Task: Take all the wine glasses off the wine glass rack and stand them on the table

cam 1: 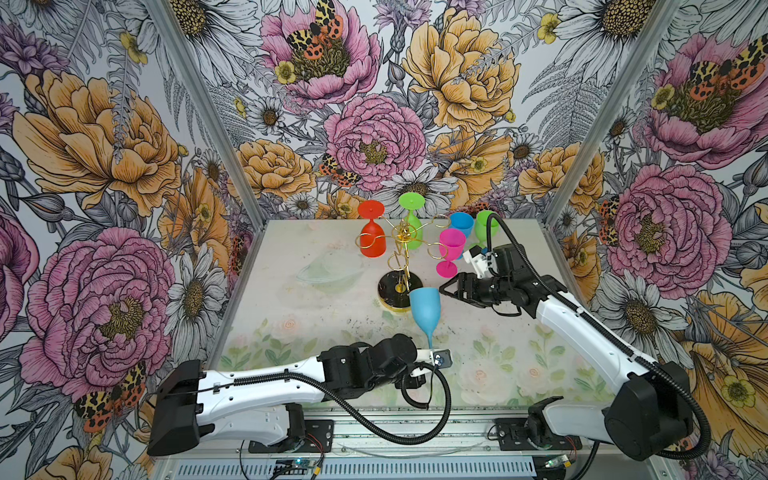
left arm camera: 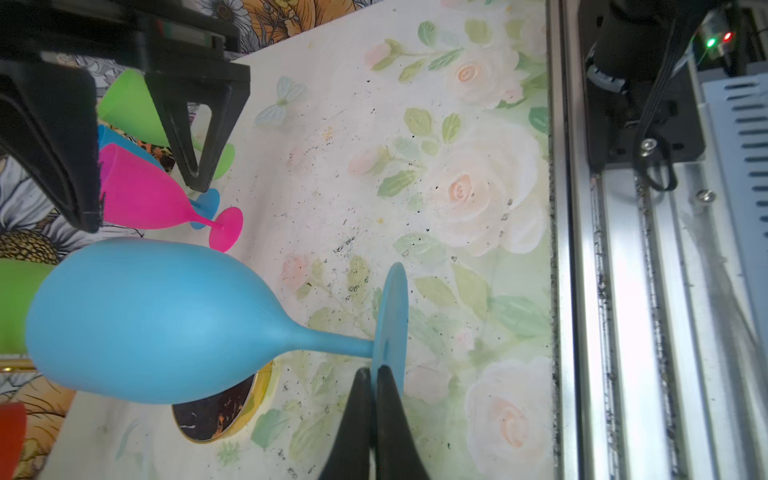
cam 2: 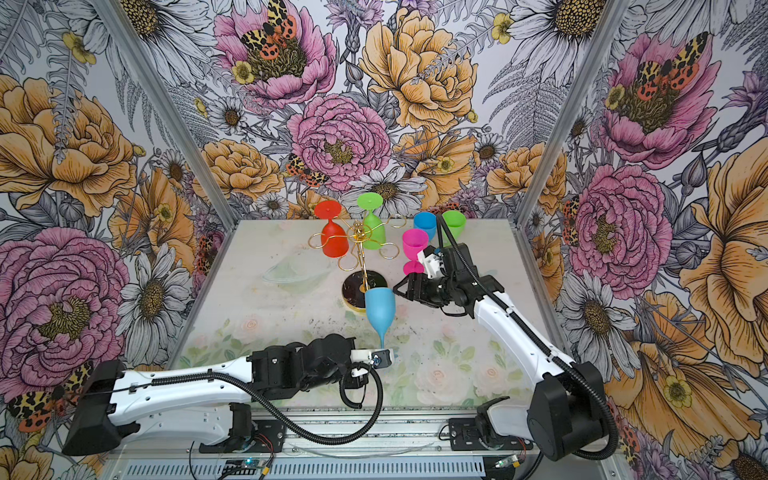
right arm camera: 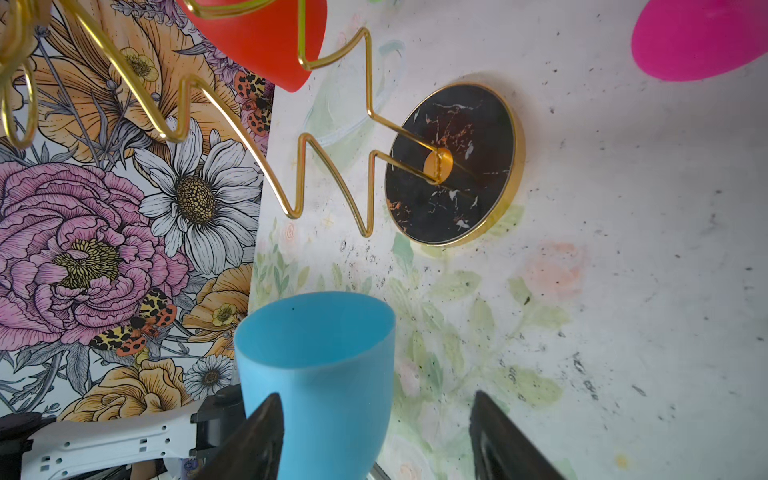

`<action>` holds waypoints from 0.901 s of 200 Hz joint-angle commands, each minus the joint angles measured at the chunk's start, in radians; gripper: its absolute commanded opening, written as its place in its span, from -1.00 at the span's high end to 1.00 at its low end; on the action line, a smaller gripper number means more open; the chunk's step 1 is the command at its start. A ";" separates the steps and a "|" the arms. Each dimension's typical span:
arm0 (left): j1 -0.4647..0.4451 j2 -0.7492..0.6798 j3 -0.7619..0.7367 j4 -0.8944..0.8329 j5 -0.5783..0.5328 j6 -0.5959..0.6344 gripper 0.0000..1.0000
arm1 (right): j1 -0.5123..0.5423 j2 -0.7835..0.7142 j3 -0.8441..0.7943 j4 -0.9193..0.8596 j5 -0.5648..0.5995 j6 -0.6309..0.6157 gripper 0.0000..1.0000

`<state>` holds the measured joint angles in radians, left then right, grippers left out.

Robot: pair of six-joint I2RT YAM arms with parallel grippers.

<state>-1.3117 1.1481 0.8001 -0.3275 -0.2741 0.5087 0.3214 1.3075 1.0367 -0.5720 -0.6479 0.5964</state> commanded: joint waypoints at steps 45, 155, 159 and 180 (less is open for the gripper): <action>-0.071 0.013 -0.084 0.176 -0.288 0.382 1.00 | -0.002 0.037 0.082 -0.044 -0.015 -0.029 -0.43; -0.081 0.027 -0.145 0.205 -0.354 0.421 1.00 | -0.029 0.041 0.149 -0.075 0.016 -0.038 -0.41; -0.080 0.027 -0.146 0.205 -0.356 0.422 1.00 | -0.029 0.042 0.152 -0.075 0.017 -0.038 -0.41; -0.080 0.027 -0.149 0.203 -0.353 0.426 1.00 | -0.029 0.044 0.159 -0.076 0.018 -0.036 -0.42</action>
<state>-1.3857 1.1801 0.6621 -0.1589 -0.5999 0.9180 0.2951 1.3388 1.1618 -0.6476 -0.6327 0.5816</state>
